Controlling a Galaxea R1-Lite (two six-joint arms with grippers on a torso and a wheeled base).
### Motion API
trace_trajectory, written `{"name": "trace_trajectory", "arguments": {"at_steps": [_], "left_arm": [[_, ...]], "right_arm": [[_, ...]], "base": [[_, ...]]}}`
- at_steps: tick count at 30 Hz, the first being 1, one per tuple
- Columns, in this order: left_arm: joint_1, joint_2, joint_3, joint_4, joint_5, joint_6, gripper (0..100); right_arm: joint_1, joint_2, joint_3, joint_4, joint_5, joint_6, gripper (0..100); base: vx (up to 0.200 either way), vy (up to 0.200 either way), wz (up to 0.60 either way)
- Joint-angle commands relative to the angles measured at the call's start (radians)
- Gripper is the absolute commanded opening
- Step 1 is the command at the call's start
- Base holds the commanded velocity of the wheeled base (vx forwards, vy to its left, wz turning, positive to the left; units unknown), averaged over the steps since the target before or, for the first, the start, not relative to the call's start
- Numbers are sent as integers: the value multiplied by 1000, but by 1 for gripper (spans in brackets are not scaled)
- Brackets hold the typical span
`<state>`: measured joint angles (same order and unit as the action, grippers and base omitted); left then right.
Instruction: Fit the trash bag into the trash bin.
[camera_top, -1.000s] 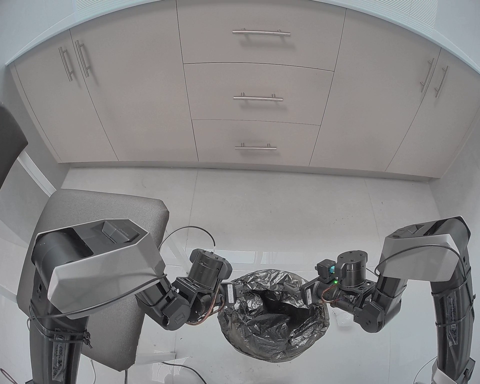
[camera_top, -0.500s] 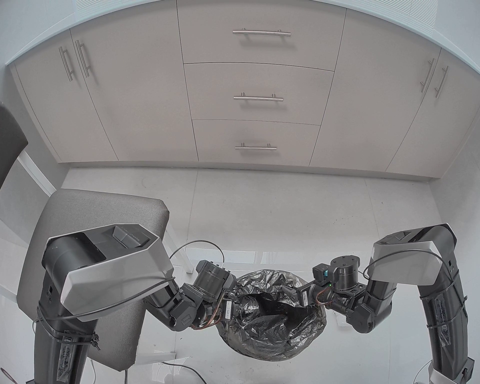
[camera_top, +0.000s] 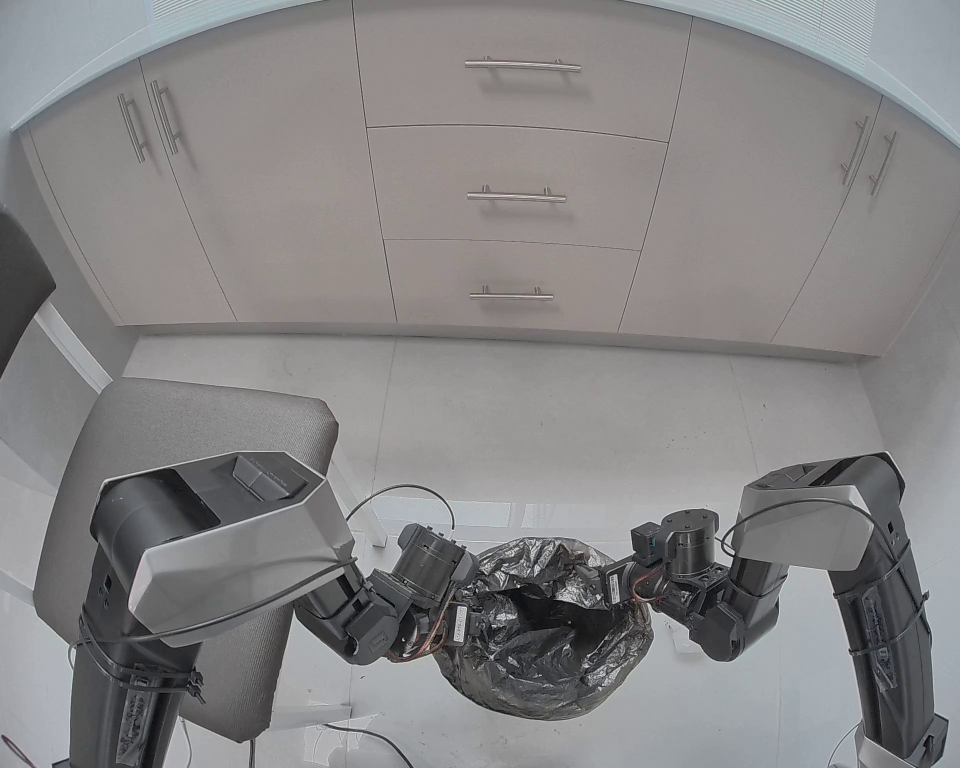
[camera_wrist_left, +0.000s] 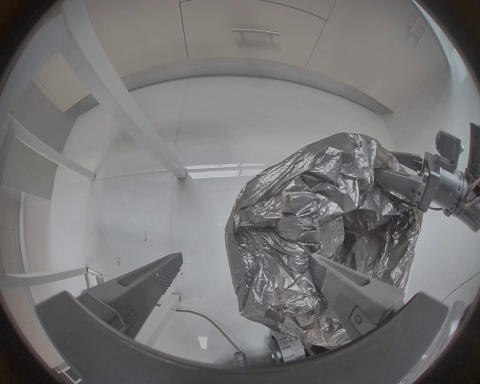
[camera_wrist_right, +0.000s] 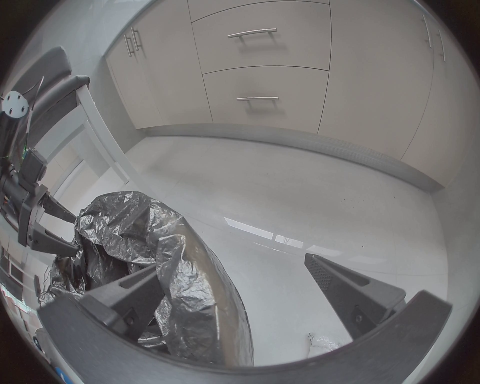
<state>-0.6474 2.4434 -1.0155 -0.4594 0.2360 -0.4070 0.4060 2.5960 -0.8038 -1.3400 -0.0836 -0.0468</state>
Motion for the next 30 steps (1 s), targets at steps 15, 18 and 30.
{"name": "trace_trajectory", "arguments": {"at_steps": [15,18,30], "left_arm": [[-75,-101,81,-18,-50,-10,100],[-101,-89,87,-18,-49,2,100],[-130,11,64,-19,57,73,100]], "right_arm": [[54,-53,75,-15,4,-1,100],[59,-53,74,-18,4,-1,100],[59,-63,68,-19,1,2,100]], "base": [[0,0,0],[0,0,0],[0,0,0]]}}
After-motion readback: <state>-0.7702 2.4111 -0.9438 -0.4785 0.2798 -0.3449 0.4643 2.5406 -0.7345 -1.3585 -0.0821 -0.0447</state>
